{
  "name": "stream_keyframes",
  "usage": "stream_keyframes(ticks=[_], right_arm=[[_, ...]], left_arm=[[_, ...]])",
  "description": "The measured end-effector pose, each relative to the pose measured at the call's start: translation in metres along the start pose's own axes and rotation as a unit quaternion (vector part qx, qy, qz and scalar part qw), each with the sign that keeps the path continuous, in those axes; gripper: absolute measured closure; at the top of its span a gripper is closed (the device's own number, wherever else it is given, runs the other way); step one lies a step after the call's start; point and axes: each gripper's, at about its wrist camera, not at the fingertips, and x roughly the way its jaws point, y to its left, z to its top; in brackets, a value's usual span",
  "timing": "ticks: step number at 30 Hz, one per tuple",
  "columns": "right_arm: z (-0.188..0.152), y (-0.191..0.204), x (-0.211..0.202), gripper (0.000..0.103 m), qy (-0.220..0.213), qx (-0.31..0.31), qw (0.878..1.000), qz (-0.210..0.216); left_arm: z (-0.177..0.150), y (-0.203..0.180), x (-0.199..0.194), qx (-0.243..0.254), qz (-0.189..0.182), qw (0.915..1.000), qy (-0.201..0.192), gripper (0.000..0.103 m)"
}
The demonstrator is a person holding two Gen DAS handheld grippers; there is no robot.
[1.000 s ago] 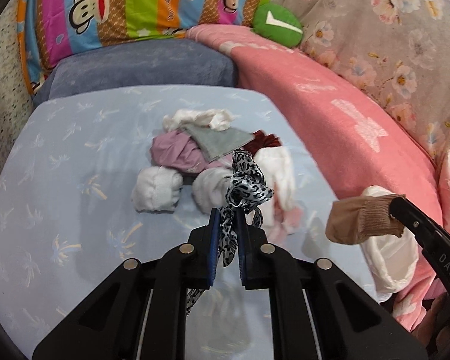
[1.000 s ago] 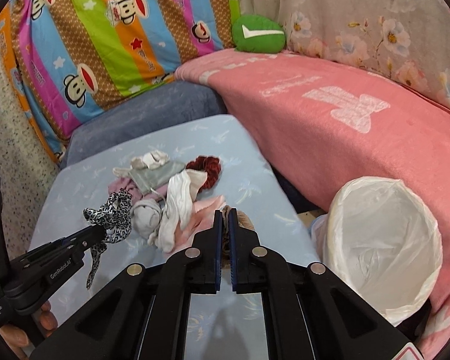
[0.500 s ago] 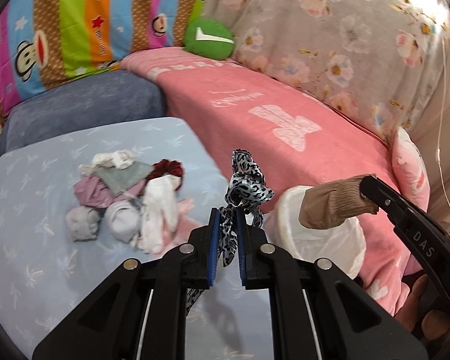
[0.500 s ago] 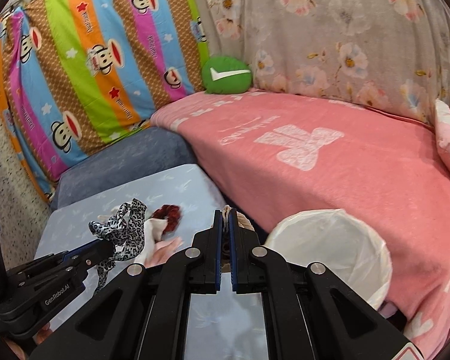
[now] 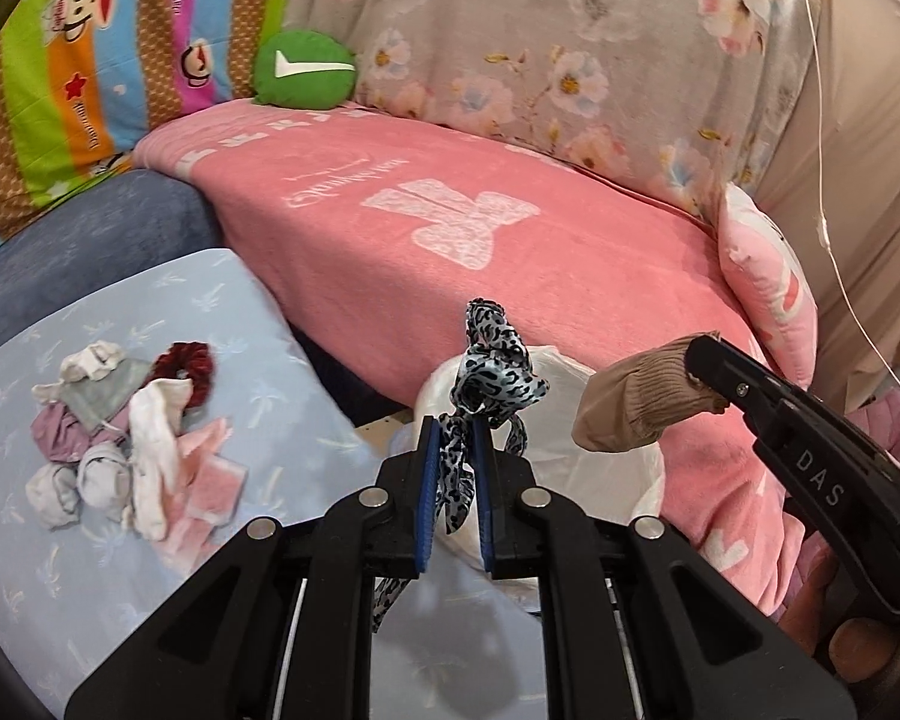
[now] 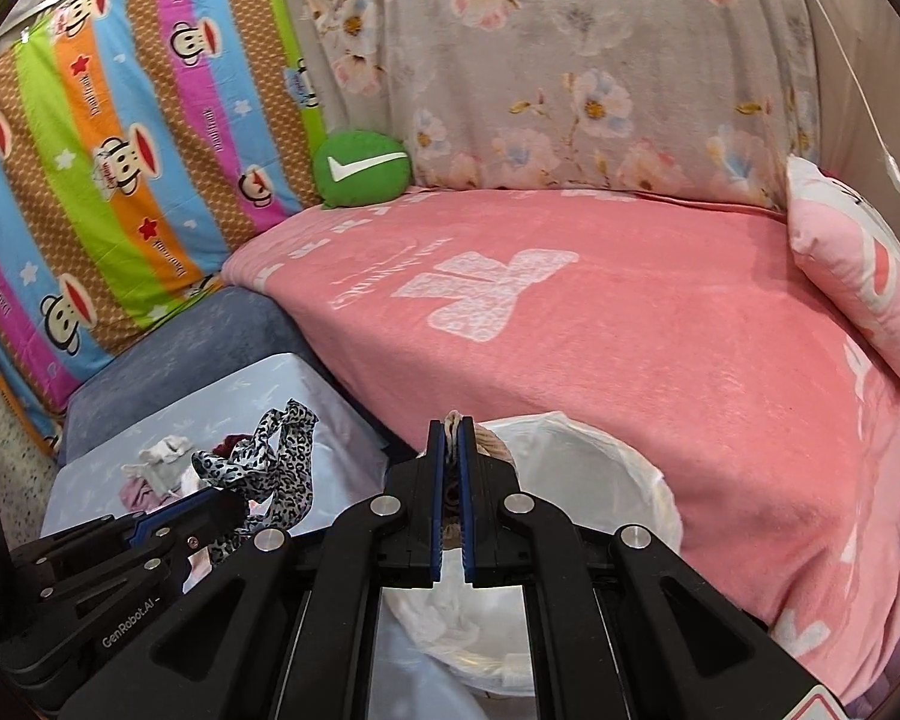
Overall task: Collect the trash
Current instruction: 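Carry the scarf and stocking over the white bin and open both grippers, then move both open grippers back over the cloth pile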
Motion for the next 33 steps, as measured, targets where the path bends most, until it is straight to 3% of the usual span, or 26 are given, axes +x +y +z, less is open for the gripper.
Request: stream_keyframes(ticks=[8,12,21,30,33], right_arm=[[-0.004,-0.030,0.013,0.097,0.011,0.021,1.000,-0.020],[-0.006,-0.037,0.016,0.093,0.014,0.026,0.999,-0.030],[-0.006,-0.028,0.008,0.063,0.004,0.017,0.999,-0.038],[-0.006,-0.005,0.001,0.056,0.003,0.000,1.000,-0.023],[-0.008,0.008,0.000,0.054,0.004,-0.009,1.000,-0.014]], left_arm=[[0.003,-0.025,0.018,0.022,-0.020,0.9995,0.014,0.085],[0.002,-0.026,0.017,0.015,0.001,0.9999,0.004,0.038],[0.001,-0.017,0.013,0.006,0.024,0.9997,-0.001,0.036],[-0.001,0.008,0.001,-0.018,0.048,0.9987,-0.006,0.036],[-0.004,0.021,-0.004,-0.035,0.061,0.9975,-0.007,0.029]])
